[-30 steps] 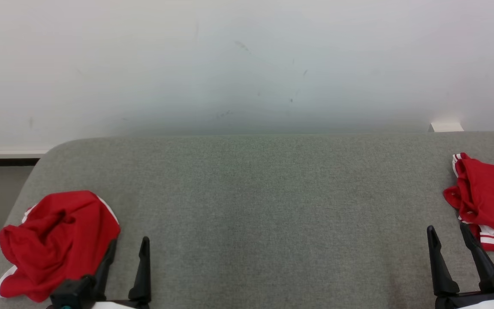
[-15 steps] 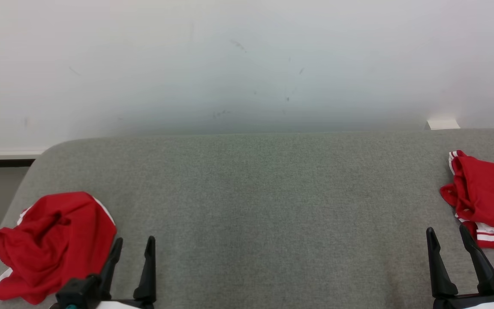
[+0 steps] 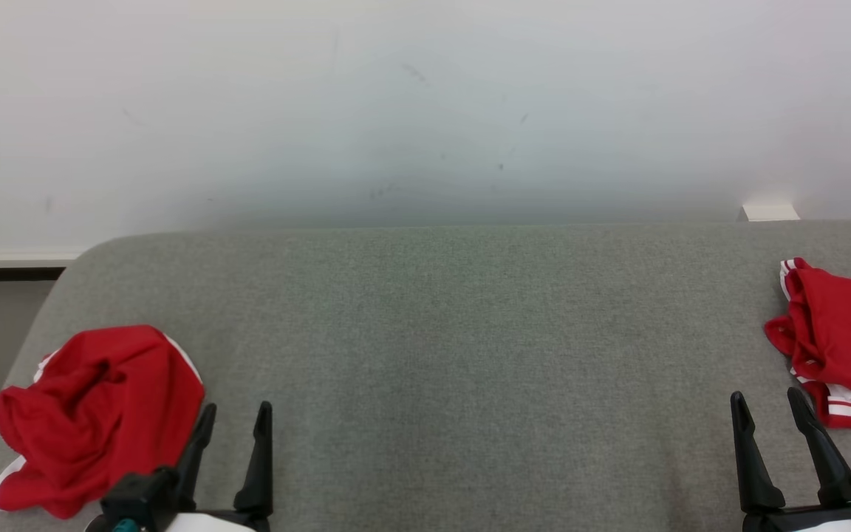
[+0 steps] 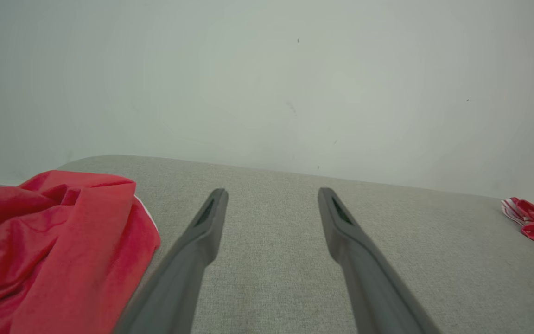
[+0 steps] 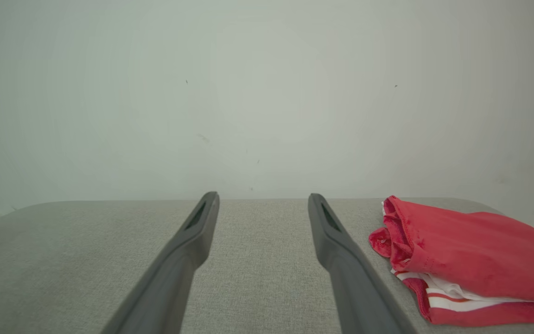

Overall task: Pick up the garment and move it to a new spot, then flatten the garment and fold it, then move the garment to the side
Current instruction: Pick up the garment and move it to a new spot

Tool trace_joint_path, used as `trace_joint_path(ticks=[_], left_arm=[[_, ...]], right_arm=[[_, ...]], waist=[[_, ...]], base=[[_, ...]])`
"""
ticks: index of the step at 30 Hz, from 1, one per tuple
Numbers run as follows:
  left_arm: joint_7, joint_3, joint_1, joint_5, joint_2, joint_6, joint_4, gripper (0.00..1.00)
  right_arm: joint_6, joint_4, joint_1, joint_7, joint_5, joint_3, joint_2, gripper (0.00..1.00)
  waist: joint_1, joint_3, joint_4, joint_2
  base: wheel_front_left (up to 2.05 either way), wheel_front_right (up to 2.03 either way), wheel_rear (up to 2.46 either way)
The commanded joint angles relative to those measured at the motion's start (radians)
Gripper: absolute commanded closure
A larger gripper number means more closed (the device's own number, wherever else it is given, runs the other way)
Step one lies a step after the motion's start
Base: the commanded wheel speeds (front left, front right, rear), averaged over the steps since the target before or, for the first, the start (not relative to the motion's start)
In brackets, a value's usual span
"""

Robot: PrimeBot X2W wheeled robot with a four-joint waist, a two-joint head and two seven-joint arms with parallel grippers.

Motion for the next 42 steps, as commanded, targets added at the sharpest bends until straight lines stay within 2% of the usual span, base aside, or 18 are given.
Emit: trace_joint_path(ticks=[1,10,22,26,33,42], left_arm=[[0.000,0.001,-0.007,0.011,0.002,-0.003,0.002,0.00],[0.000,0.010,-0.023,0.027,0.003,-0.003,-0.001,0.00],[0.001,0.044,-0.038,0.040,0.003,0.004,0.006,0.00],[0.001,0.050,-0.037,0.040,0.003,0.005,0.009,0.00],[0.001,0.053,-0.029,0.025,0.003,0.008,0.012,0.00],[0.001,0.057,-0.027,0.017,0.003,0.011,0.013,0.00]], right_arm=[[-0.002,0.003,-0.002,-0.004,0.002,-0.002,0.001,0.00],[-0.002,-0.001,0.000,-0.004,0.016,0.010,0.002,0.00],[-0.002,0.010,-0.018,-0.003,0.024,0.039,0.014,0.00],[-0.002,0.016,-0.030,-0.003,0.024,0.053,0.015,0.00],[-0.002,0.025,-0.031,-0.002,0.025,0.065,0.019,0.00],[-0.002,0.031,-0.039,-0.002,0.025,0.083,0.019,0.00]], waist=[[0.0000,0.000,0.005,0.0000],[0.0000,0.003,0.080,0.0000],[0.0000,0.017,0.301,0.0000],[0.0000,0.020,0.356,0.0000],[0.0000,0.020,0.411,0.0000],[0.0000,0.017,0.417,0.0000]], base=[[0.00,0.00,0.00],[0.00,0.00,0.00],[0.00,0.00,0.00],[0.00,0.00,0.00],[0.00,0.00,0.00],[0.00,0.00,0.00]])
